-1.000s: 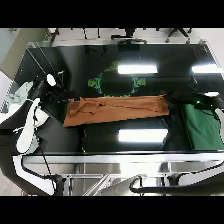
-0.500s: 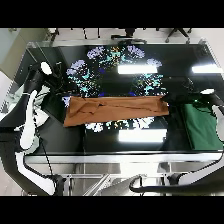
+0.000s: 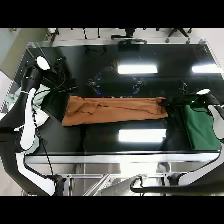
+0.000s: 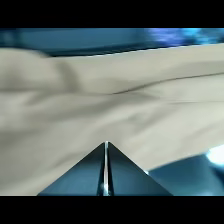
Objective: Fold the shirts.
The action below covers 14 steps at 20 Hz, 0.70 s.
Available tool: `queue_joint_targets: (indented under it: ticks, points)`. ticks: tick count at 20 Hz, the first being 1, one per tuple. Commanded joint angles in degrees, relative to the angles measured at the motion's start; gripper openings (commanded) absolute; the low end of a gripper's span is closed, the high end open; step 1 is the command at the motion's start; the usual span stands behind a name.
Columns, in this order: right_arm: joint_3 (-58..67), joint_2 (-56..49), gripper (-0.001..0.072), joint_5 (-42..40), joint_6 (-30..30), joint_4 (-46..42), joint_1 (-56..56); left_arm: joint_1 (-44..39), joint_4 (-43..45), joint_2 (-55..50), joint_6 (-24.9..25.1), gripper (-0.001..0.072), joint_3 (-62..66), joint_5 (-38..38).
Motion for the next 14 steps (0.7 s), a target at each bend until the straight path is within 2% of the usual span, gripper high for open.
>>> queue_joint_targets:
  ticks: [1,5,8,11,14]
  points:
    - [4.0,5.4,0.0015,10.8,3.1,7.3,0.0,-4.7,-9.1,0.0,1.0,0.0044,-4.6,7.3]
    - [9.6,13.8,0.0015,18.8,10.4,16.2,0.0,-17.8,-11.1,-3.0,1.0,0.0045,-12.4,22.6]
    - [10.0,19.5,0.0015,21.5,15.9,21.1,0.0,-27.6,-15.7,-9.9,1.0,0.0045,-9.6,30.4]
    - [10.0,23.9,0.0015,24.1,19.5,21.1,0.0,-33.1,-22.2,-17.9,1.0,0.0044,-1.9,32.6]
    - [9.9,25.4,0.0015,24.6,20.8,16.8,0.0,-34.3,-26.8,-23.0,1.0,0.0045,6.0,26.5]
